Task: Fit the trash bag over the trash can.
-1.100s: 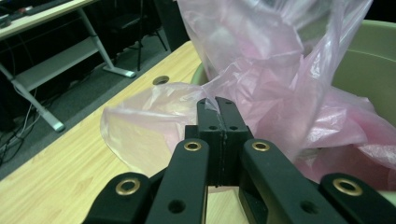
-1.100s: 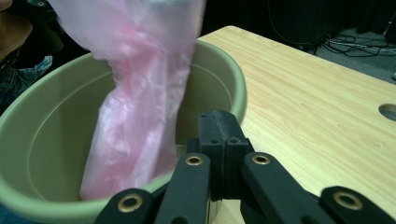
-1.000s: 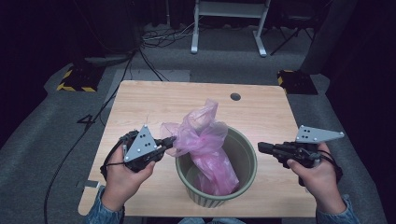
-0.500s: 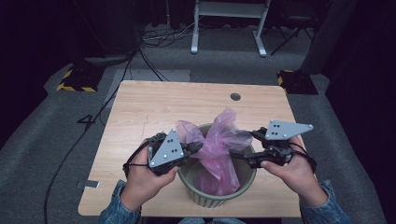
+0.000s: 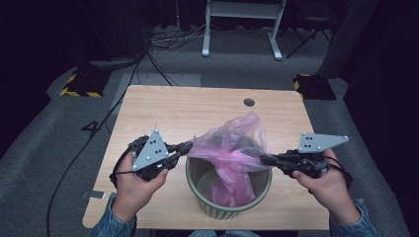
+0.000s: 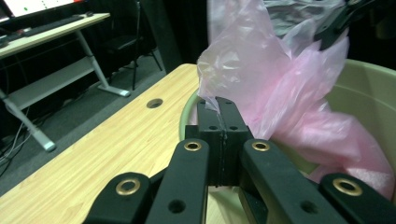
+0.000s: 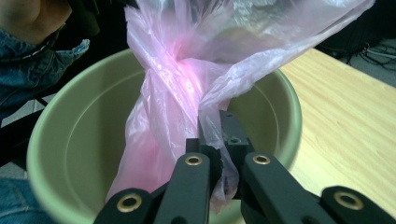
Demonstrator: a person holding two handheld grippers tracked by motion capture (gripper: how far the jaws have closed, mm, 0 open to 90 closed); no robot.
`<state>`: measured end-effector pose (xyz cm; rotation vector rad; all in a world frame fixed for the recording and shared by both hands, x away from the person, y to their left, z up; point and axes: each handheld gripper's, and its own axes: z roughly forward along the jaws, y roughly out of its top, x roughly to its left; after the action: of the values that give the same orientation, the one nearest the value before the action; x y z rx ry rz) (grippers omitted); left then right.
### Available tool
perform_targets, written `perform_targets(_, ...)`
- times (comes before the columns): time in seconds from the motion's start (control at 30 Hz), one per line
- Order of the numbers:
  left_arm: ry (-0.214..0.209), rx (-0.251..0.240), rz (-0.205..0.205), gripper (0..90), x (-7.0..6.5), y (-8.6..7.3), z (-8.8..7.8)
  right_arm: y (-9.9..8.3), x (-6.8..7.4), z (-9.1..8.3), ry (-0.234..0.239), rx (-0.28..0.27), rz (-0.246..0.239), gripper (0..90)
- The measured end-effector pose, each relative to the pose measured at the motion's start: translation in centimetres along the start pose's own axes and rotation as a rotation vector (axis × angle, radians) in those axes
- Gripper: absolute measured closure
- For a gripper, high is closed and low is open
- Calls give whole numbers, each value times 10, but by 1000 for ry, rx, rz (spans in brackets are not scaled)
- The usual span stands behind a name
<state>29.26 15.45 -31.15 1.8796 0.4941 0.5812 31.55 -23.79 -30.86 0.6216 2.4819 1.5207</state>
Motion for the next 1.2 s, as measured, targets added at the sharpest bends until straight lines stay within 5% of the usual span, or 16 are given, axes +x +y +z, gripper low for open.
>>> perform_targets(0.53, 100, 53, -61, 900, 20, -23, -29, -33, -15, -37, -65, 66, 54, 900)
perform_targets(0.77, 74, 44, -72, 900, 20, -32, -34, -42, -17, -43, -50, 59, 77, 900)
perform_targets(0.9, 60, 44, -43, 900, 13, -33, -36, -44, -12, -45, -53, 69, 50, 900)
perform_targets(1.07, 46, 14, -25, 900, 10, -29, -39, -41, -11, -51, -80, 4, 9, 458)
perform_targets(1.2, 44, 13, -22, 882, 10, -27, -34, -29, -10, -50, -46, -84, -12, 338)
